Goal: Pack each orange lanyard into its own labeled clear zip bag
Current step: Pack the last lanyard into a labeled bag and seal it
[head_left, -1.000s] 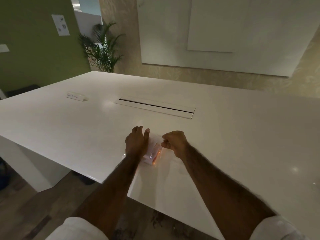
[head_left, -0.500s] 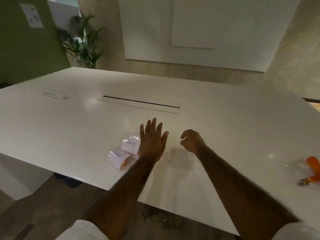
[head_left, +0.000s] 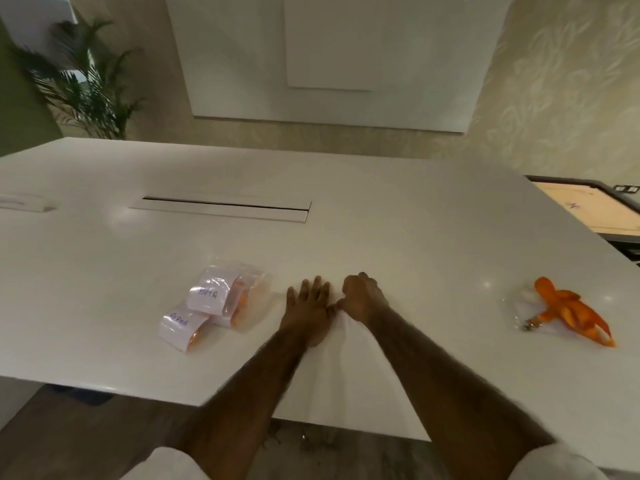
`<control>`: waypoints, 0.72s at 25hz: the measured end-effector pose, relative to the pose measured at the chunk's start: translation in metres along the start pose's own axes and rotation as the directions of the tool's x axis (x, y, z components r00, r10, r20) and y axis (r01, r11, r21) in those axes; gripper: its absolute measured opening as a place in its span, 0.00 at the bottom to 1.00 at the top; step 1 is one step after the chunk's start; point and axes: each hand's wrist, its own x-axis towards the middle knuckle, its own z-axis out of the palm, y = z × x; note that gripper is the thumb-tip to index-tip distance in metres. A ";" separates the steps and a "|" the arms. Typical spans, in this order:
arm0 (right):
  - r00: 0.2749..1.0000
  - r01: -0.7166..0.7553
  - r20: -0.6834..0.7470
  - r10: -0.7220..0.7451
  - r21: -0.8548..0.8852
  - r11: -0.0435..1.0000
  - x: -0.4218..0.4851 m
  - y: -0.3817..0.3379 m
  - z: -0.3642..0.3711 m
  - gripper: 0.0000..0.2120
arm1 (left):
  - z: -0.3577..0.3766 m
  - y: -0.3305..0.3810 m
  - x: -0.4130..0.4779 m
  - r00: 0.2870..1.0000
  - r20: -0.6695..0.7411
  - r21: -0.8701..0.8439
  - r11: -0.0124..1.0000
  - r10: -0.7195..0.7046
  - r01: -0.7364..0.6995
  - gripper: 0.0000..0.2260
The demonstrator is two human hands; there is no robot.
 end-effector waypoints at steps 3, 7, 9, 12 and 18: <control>1.000 -0.014 -0.014 0.015 0.058 0.998 -0.001 0.004 -0.004 0.14 | 0.001 0.010 0.004 0.999 -0.032 -0.049 0.999 0.009 -0.010 0.27; 0.995 -0.082 -0.023 0.096 0.361 0.929 -0.005 0.024 -0.020 0.07 | -0.006 0.030 0.013 0.970 -0.240 -0.299 0.954 -0.035 -0.039 0.10; 0.987 -0.141 0.030 0.157 0.625 0.768 -0.010 0.040 -0.038 0.08 | -0.019 0.046 0.019 0.948 -0.309 -0.393 0.918 -0.076 -0.055 0.04; 0.984 -0.178 0.144 0.106 0.748 0.640 -0.014 0.075 -0.076 0.04 | -0.037 0.077 0.030 0.921 -0.385 -0.400 0.911 -0.066 -0.102 0.07; 0.985 -0.171 0.113 0.129 0.611 0.773 -0.013 0.148 -0.134 0.07 | -0.057 0.156 0.059 0.857 -0.514 -0.343 0.924 -0.033 -0.170 0.05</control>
